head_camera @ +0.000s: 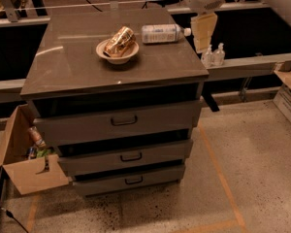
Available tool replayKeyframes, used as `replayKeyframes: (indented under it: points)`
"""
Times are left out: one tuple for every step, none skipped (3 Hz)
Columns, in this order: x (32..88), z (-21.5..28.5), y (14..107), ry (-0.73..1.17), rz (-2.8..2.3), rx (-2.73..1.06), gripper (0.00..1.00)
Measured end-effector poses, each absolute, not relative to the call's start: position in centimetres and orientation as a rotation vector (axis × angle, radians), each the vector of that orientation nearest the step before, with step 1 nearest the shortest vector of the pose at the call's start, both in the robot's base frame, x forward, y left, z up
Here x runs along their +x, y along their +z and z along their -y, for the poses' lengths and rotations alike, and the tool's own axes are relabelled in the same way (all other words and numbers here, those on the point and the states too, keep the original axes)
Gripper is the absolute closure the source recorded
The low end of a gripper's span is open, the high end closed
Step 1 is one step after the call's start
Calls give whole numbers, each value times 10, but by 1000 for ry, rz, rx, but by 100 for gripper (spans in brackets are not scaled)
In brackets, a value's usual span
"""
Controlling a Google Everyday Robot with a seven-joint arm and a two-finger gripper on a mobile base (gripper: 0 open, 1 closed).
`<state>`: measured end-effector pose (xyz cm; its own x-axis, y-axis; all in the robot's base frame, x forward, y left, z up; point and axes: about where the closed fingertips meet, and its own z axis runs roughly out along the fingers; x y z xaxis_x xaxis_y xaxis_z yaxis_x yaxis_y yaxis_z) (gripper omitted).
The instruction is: Pick orange can from paper bowl and place on counter
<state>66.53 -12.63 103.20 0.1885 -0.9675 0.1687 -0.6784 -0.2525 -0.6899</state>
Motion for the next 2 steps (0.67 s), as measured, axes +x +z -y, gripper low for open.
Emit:
replayKeyframes:
  points:
    - [715, 118, 1022, -1004, -1424, -2094, 0]
    - [749, 114, 1014, -1104, -1396, -2128, 0]
